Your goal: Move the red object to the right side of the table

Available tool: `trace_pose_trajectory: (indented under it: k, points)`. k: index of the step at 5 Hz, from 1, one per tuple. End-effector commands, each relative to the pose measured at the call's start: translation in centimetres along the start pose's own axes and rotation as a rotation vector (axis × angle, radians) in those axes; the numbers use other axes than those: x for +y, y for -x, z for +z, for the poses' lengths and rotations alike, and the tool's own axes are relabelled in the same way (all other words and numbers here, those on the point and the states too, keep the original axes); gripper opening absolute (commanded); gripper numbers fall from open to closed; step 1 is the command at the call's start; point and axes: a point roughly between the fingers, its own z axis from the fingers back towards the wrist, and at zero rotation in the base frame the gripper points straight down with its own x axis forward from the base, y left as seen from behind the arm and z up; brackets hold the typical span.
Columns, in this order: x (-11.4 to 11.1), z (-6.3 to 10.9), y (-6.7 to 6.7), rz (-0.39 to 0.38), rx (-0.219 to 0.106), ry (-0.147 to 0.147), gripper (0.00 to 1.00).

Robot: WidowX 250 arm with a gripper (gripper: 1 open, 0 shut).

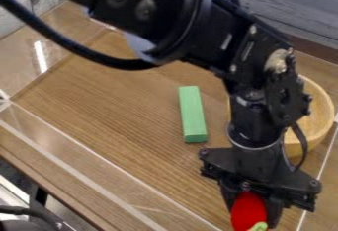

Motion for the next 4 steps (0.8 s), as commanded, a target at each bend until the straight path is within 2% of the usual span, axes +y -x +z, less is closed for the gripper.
trace_pose_trajectory:
  k: [1,4]
  points:
    - [-0.52,0.89,-1.07,0.001,-0.033,0.03,0.0]
    - [-0.44,0.86,-1.38,0.002,-0.024,0.038,0.0]
